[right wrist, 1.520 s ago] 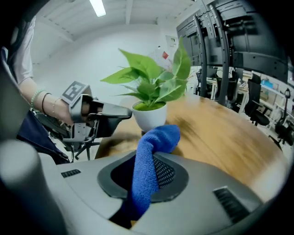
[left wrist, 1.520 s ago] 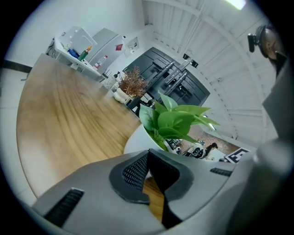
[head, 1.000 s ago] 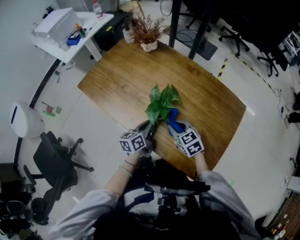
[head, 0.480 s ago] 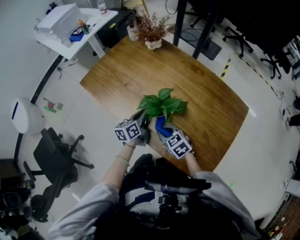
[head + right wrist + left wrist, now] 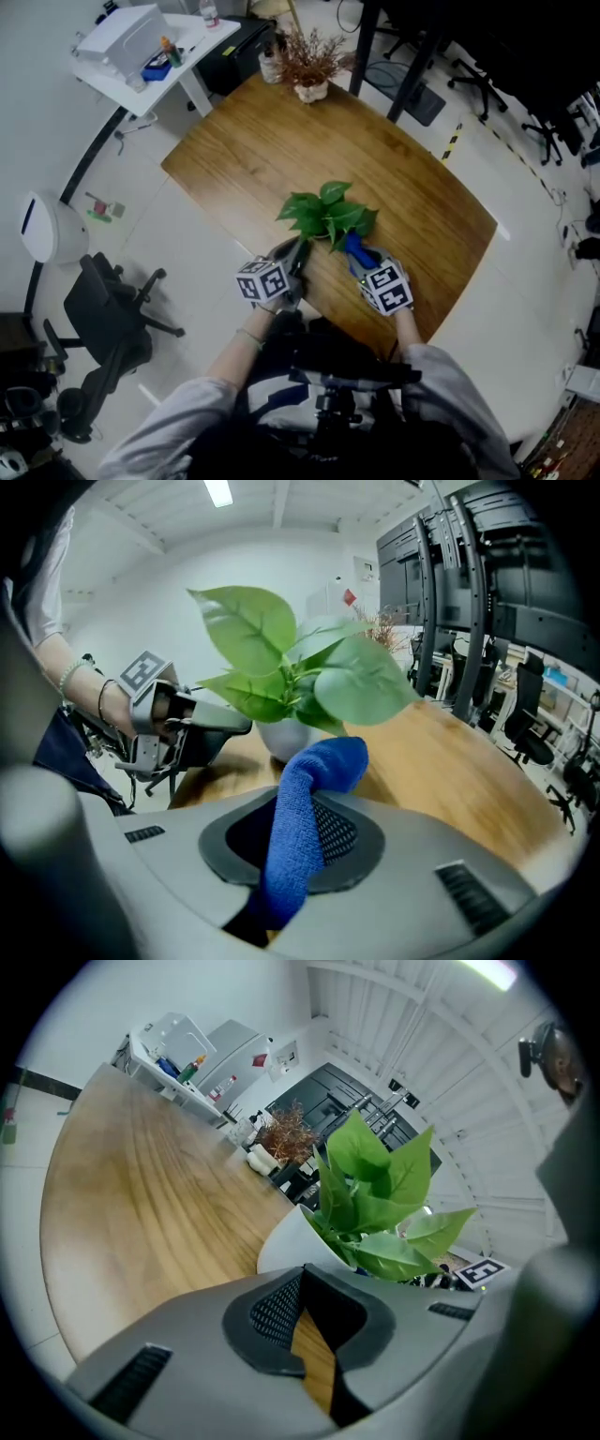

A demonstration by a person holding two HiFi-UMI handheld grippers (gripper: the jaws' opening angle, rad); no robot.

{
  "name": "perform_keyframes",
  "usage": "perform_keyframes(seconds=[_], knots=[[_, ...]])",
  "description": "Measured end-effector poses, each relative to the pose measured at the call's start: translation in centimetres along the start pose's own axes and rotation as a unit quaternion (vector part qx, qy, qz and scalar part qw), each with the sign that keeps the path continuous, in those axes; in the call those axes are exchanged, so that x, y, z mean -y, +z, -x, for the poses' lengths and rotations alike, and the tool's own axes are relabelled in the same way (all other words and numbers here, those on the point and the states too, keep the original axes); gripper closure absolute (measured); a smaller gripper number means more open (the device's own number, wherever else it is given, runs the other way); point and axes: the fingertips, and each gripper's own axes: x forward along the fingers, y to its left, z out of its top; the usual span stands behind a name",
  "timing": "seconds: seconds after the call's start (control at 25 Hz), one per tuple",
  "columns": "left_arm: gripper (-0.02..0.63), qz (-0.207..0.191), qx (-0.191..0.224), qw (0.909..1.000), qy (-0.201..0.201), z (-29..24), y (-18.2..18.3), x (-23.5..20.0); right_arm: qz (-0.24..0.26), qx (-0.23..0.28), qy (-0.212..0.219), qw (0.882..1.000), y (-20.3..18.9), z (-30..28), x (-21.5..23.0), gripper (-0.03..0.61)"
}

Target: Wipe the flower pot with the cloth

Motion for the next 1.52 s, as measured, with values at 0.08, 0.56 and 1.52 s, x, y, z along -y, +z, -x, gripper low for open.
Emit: perform_keyframes(seconds=[0.08, 0.56, 1.52], knots=[[0.607, -0.001, -0.010, 0.9999, -0.007, -0.2, -0.9, 0.5, 0.006, 0.014, -0.007, 1.000, 1.1, -0.1, 0.8, 0.518], [0.607, -0.008, 0.007, 0.9998, 0.017, -0.6, 3.6, -2.9, 0.033, 0.019, 0.032, 0.999, 3.8, -2.7, -3.8, 0.518], [0.607, -0.078, -0.019, 0.9947, -0.064, 3.7, 4.1, -0.4, -0.146, 0.069, -0.054, 0.985, 1.0, 1.2, -7.2, 0.518]])
